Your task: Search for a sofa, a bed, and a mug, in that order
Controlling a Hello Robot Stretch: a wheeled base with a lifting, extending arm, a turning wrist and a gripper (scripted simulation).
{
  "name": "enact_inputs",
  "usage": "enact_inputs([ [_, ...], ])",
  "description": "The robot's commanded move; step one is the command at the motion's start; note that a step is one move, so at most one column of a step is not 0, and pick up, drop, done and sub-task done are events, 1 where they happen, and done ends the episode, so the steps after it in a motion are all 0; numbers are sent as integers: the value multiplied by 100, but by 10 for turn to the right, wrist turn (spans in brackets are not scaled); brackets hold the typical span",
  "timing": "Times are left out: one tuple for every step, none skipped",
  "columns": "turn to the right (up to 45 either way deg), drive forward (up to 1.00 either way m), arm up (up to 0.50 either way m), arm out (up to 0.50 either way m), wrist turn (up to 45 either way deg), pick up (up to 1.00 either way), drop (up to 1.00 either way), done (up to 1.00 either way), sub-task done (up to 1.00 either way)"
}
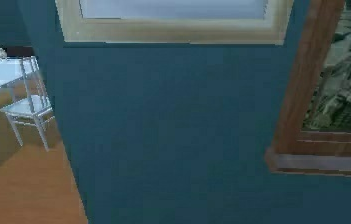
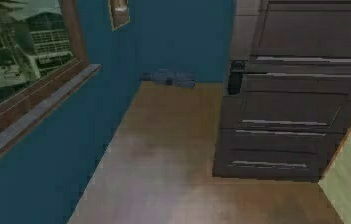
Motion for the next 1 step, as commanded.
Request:
enact_inputs([
  [-450,0,0,0,0,0,0,0,0],
])
